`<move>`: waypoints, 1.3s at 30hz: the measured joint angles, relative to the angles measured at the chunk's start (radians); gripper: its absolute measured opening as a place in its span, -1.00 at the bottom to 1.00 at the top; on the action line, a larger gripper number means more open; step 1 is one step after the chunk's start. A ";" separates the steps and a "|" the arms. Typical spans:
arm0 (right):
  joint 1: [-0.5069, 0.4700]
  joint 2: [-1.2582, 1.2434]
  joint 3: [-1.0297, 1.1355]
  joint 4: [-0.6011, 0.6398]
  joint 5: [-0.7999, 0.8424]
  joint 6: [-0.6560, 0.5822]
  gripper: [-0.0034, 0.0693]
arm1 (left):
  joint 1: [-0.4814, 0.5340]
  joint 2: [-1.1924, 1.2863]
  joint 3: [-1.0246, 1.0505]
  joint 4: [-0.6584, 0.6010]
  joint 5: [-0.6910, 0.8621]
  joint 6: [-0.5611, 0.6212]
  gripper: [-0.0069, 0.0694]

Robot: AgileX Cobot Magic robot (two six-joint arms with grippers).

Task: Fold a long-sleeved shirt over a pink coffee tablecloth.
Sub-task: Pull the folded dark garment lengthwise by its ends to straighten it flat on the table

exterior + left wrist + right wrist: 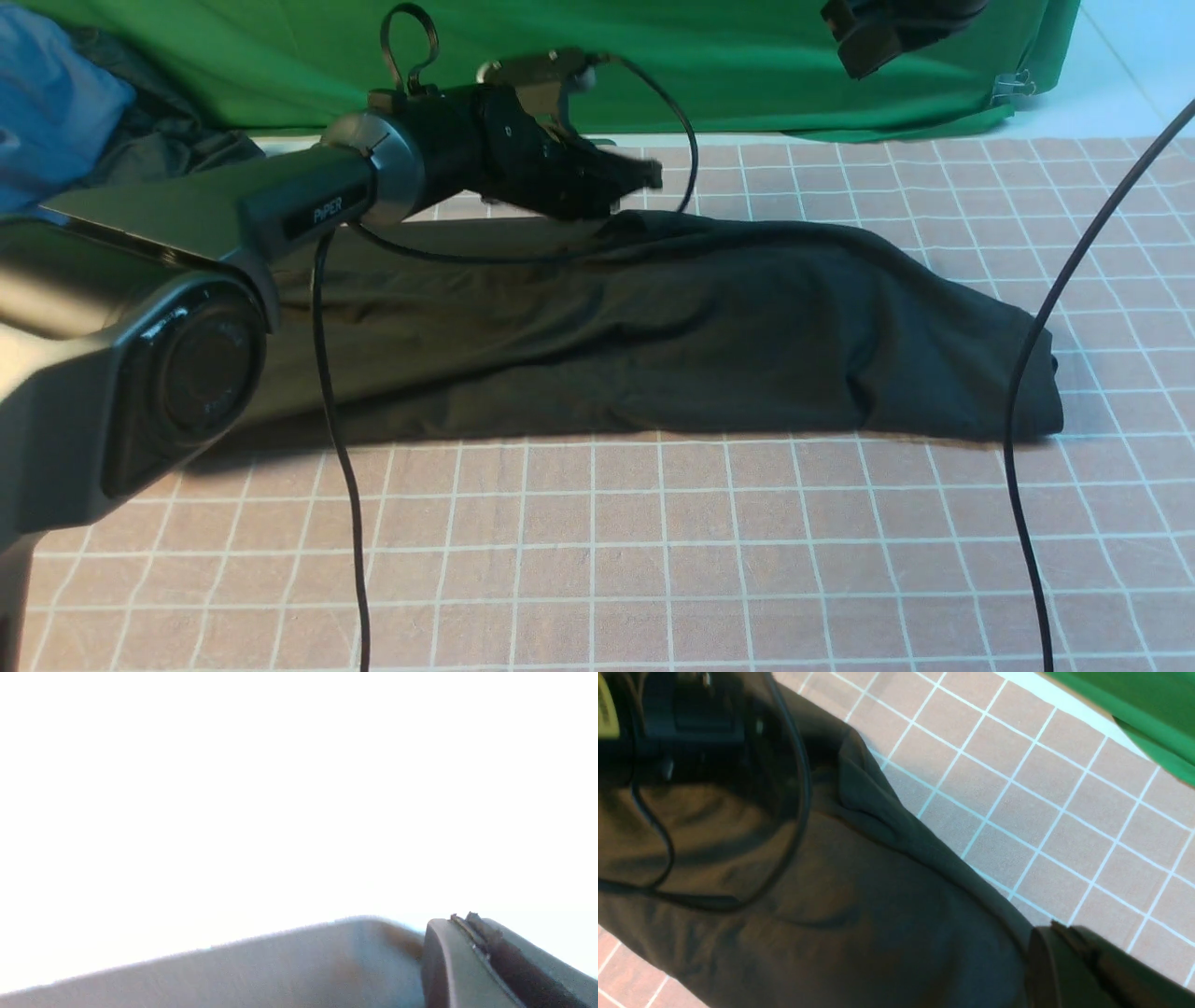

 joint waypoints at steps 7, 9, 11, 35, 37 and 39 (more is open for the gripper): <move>0.000 0.000 0.000 0.006 0.000 0.000 -0.81 | 0.045 -0.001 -0.092 -0.034 0.338 -0.039 -0.78; 0.000 0.000 0.000 0.006 0.000 0.000 -0.81 | 0.050 -0.001 -0.129 -0.090 0.477 -0.018 -0.78; 0.000 0.000 0.000 0.006 0.000 0.000 -0.81 | 0.047 -0.003 -0.147 -0.136 0.553 0.005 -0.78; 0.000 0.000 0.000 0.038 0.000 -0.001 -0.81 | -0.011 0.088 -0.162 -0.084 0.138 -0.033 -0.78; -0.001 -0.006 0.000 0.032 0.000 0.012 -0.81 | 0.007 0.061 -0.167 -0.069 0.235 -0.033 -0.78; -0.004 -0.017 0.000 0.016 0.000 0.036 -0.81 | 0.026 0.018 -0.167 -0.047 0.331 -0.033 -0.78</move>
